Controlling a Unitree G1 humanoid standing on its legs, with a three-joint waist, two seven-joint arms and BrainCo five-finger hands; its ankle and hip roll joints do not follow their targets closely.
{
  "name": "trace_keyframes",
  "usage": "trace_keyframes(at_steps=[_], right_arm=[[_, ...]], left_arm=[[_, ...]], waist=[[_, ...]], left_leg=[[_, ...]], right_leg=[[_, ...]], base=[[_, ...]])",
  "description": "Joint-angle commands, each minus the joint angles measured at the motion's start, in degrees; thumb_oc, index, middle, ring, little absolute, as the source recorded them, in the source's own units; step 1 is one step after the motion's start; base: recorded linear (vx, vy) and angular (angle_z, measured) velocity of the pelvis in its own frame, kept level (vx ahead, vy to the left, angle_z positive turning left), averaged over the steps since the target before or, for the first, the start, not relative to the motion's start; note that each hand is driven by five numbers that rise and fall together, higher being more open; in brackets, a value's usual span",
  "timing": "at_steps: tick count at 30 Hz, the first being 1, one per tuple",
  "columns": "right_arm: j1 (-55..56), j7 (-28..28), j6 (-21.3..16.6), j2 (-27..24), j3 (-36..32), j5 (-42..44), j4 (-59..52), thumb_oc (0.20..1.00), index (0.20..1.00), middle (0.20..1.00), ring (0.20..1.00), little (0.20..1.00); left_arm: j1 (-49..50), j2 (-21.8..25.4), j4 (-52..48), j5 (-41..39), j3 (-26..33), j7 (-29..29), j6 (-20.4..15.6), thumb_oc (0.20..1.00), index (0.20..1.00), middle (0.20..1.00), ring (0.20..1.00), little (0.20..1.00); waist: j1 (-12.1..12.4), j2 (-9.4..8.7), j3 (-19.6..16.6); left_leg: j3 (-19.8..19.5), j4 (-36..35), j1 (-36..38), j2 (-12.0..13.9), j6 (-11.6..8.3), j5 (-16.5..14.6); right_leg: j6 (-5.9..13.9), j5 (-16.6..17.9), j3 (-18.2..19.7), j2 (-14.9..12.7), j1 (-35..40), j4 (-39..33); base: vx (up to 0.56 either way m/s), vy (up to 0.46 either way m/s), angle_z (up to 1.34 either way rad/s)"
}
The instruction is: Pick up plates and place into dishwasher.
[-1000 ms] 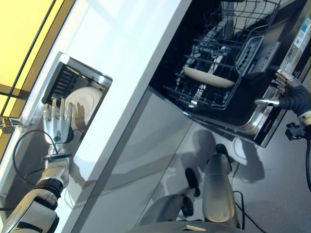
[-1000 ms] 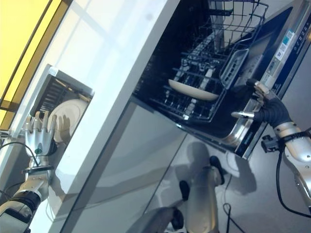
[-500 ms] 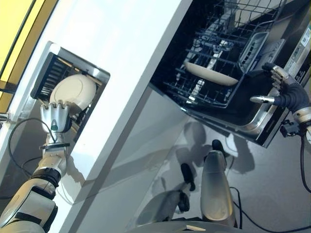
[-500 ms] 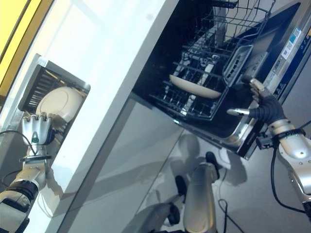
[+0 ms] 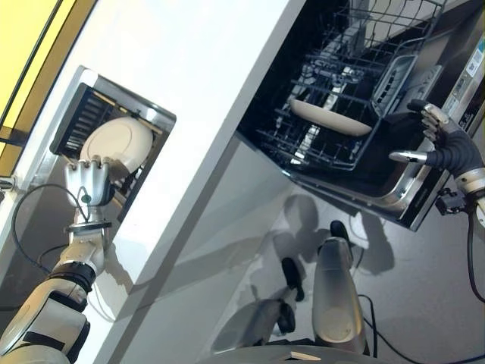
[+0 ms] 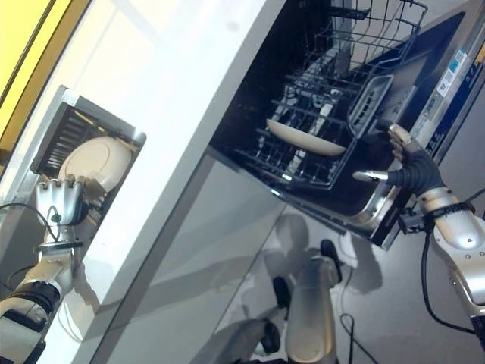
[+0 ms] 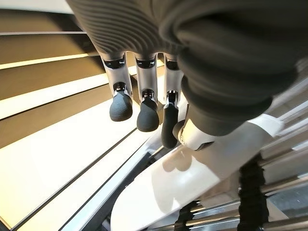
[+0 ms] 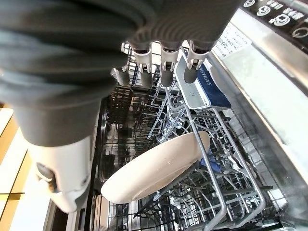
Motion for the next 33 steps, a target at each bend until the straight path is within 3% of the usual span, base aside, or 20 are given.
trace_keyframes(at_steps=[1, 2, 6, 13, 19, 27, 33], right_arm=[[1.26, 0.31, -3.21, 1.13, -3.63, -0.08, -4.40, 1.000, 1.000, 1.000, 1.000, 1.000], [1.42, 0.21, -3.12, 1.16, -3.71, -0.05, -4.58, 1.000, 1.000, 1.000, 1.000, 1.000], [1.30, 0.59, -2.38, 1.06, -4.09, 0.30, -5.12, 1.000, 1.000, 1.000, 1.000, 1.000], [0.80, 0.88, -1.07, 0.84, -4.56, 0.50, -6.04, 1.000, 1.000, 1.000, 1.000, 1.000], [0.44, 1.29, -0.40, 1.15, -5.10, 0.30, -6.30, 1.000, 1.000, 1.000, 1.000, 1.000], [1.45, 2.67, -0.95, 1.14, -6.49, 0.51, -6.11, 1.000, 1.000, 1.000, 1.000, 1.000], [1.78, 2.83, -1.00, 1.22, -6.93, 0.33, -6.01, 1.000, 1.000, 1.000, 1.000, 1.000]], left_arm=[[-0.62, -4.41, -1.18, -12.57, 3.03, -4.93, -6.57, 0.752, 0.752, 0.752, 0.752, 0.752], [-0.68, -4.84, -1.81, -12.22, 3.16, -6.24, -7.16, 1.000, 1.000, 1.000, 1.000, 1.000], [-0.92, -5.54, -3.71, -13.16, 2.94, -13.06, -10.68, 1.000, 1.000, 1.000, 1.000, 1.000], [-2.55, -4.57, -7.89, -13.12, 1.73, -19.03, -8.91, 1.000, 1.000, 1.000, 1.000, 1.000], [-3.03, -4.43, -9.15, -14.47, 0.87, -26.15, -10.17, 1.000, 1.000, 1.000, 1.000, 1.000], [-2.56, -4.20, -9.95, -14.23, 0.66, -28.70, -10.65, 1.000, 1.000, 1.000, 1.000, 1.000], [-2.20, -4.32, -10.70, -12.39, 0.76, -28.28, -8.65, 1.000, 1.000, 1.000, 1.000, 1.000]], waist=[[-0.94, -1.71, -0.92], [-0.84, -1.75, -0.97], [-0.90, -1.69, -0.99], [-1.28, -1.20, -0.53], [-1.71, -1.02, -0.20], [-2.29, -0.60, -0.08], [-2.38, -0.38, 0.12]], left_leg=[[-2.52, 0.66, 0.94, -0.23, -1.91, 1.90], [-2.58, 0.64, 0.97, -0.23, -1.90, 1.95], [-2.61, 0.31, 1.22, -0.10, -1.86, 2.09], [-2.42, -0.23, 1.80, 0.04, -1.77, 2.16], [-2.34, -0.53, 2.00, 0.02, -1.70, 2.21], [-2.05, -0.77, 2.48, -0.06, -1.68, 2.14], [-2.09, -0.81, 2.27, -0.05, -1.83, 2.29]], right_leg=[[2.02, 16.44, 0.69, 3.78, -0.68, -16.55], [1.96, 16.42, 0.66, 3.76, -0.63, -16.53], [2.06, 16.39, 0.66, 3.75, -0.37, -16.69], [2.14, 16.32, 0.61, 3.67, 0.29, -17.15], [2.02, 16.45, 0.78, 3.89, 0.75, -17.73], [1.80, 16.36, 0.98, 4.08, 1.23, -18.08], [1.64, 16.24, 1.05, 4.06, 0.95, -17.94]], base=[[0.00, 0.000, 0.00], [0.00, 0.000, 0.00], [-0.02, -0.002, 0.03], [0.00, 0.000, 0.00], [0.00, 0.000, 0.00], [0.00, -0.001, 0.00], [0.01, -0.004, 0.00]])
